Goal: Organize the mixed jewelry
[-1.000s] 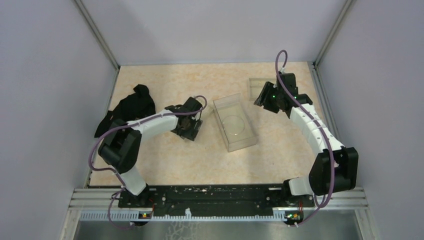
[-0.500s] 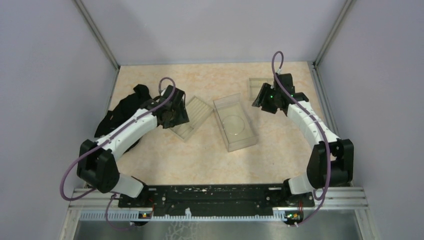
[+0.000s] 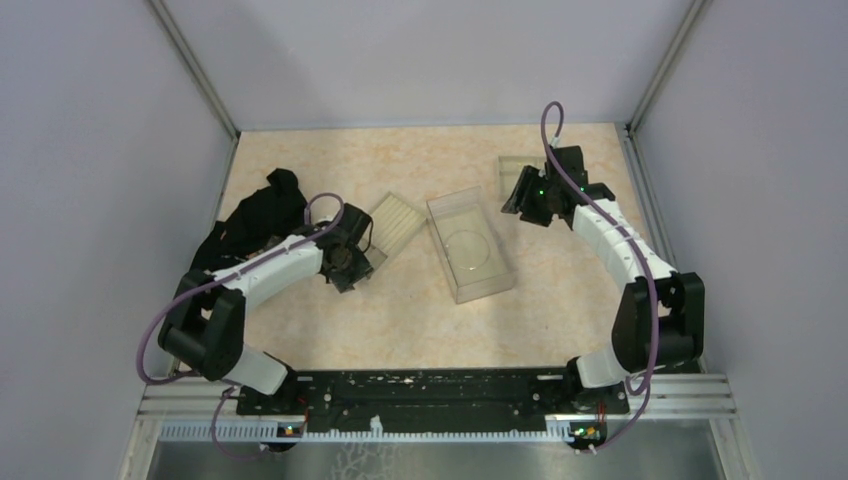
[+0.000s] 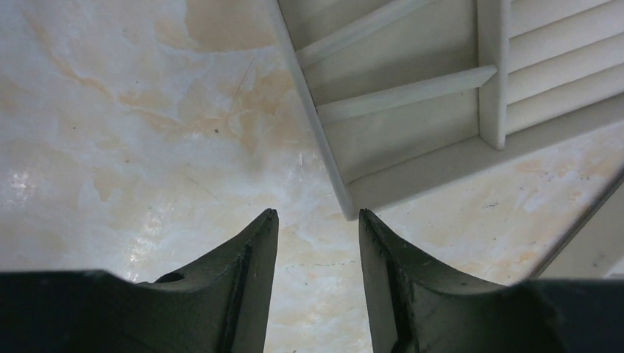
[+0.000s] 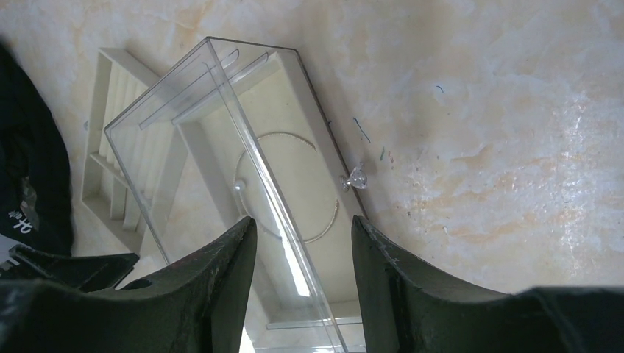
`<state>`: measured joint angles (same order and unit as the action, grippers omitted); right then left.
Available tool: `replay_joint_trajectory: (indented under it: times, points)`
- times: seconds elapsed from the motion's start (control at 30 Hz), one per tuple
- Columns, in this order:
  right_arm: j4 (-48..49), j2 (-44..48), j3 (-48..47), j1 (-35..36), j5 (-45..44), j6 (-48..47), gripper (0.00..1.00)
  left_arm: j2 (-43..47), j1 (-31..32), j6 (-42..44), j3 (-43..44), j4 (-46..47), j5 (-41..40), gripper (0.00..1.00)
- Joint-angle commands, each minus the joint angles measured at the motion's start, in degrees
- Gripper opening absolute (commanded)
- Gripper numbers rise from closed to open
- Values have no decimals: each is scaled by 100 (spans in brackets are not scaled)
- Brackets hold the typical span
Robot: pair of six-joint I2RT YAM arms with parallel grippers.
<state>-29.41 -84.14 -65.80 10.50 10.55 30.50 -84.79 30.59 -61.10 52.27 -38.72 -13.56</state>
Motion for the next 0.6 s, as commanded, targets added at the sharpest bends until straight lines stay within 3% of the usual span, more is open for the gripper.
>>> replay_joint_trajectory:
  times: [0.0, 0.37, 0.57]
  points:
    - [182, -68, -342, 57, 115, -114, 50, -193, -14, -240, -179, 487, 31, 49]
    - [127, -175, -488, 56, 132, -131, 50, -395, -362, 254, -33, 322, -402, 26]
    - [172, -256, -495, 57, 192, -92, 49, -296, -485, 464, 10, 315, -399, 32]
